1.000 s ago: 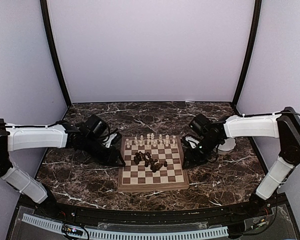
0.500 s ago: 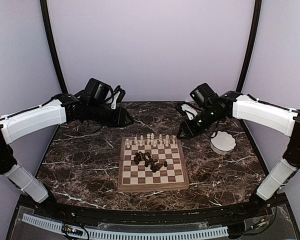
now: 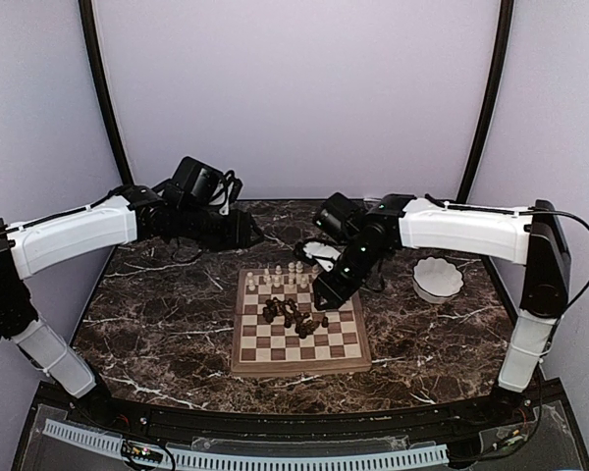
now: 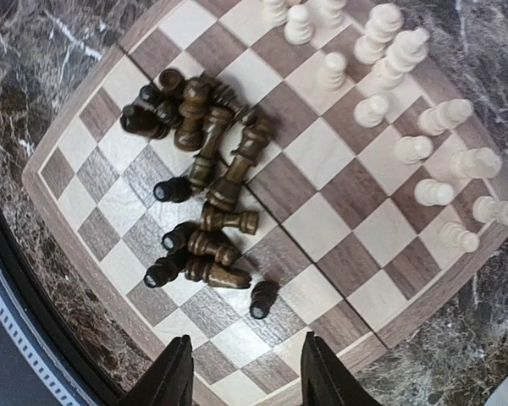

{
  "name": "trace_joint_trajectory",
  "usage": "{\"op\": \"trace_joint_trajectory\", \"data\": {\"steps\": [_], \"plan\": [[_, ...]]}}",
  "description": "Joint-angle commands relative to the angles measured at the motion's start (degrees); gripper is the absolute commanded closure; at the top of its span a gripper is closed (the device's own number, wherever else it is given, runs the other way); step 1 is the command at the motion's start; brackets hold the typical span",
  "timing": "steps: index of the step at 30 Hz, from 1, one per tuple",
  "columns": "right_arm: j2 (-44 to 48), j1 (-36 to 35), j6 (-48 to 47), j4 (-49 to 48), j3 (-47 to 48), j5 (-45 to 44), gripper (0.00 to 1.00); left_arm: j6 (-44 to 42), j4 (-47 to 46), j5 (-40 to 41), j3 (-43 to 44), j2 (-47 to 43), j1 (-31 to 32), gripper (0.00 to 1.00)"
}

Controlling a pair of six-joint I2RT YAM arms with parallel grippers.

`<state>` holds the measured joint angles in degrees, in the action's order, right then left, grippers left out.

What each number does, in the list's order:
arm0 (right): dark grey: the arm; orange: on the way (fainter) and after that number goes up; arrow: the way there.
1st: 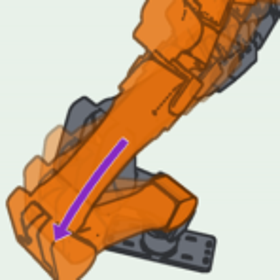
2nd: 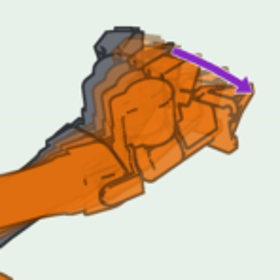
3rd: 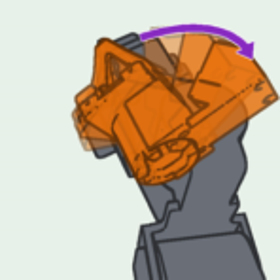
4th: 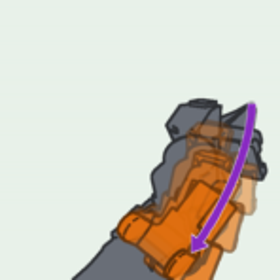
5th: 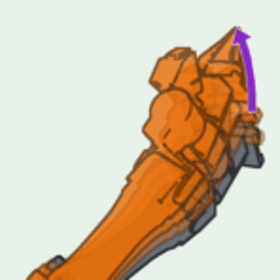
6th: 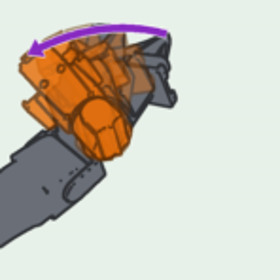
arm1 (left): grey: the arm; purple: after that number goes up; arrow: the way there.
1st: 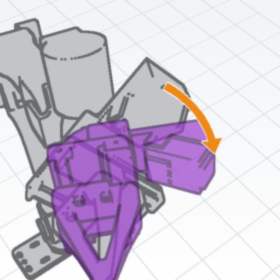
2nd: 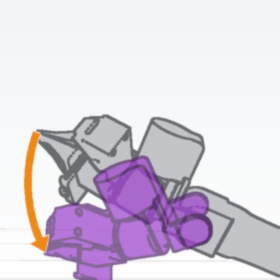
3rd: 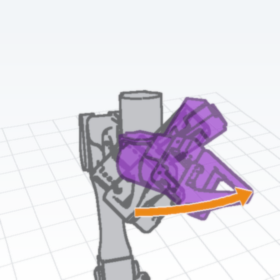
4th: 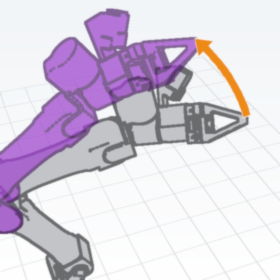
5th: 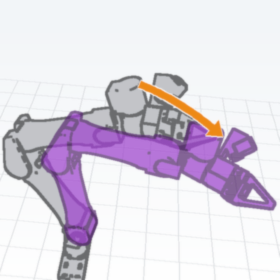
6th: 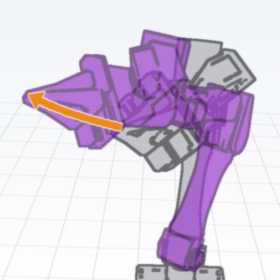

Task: Set up the chess pieces on the board
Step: Pick up the pawn from the chessboard.

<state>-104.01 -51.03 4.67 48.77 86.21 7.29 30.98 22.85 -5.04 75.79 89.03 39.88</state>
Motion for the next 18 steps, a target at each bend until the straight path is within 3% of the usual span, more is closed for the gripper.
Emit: {"op": "trace_joint_trajectory", "data": {"steps": [1, 18], "plan": [[-2.9, -1.8, 0.1, 2.9, 1.7, -3.9, 0.55, 1.7, 1.1, 1.6, -3.4, -5.0, 0.0, 0.43], [-7.9, -3.0, 0.9, 4.3, 2.8, -4.7, 0.64, 3.4, 1.1, 0.5, -5.7, -5.3, -0.1, 0.44]]}}
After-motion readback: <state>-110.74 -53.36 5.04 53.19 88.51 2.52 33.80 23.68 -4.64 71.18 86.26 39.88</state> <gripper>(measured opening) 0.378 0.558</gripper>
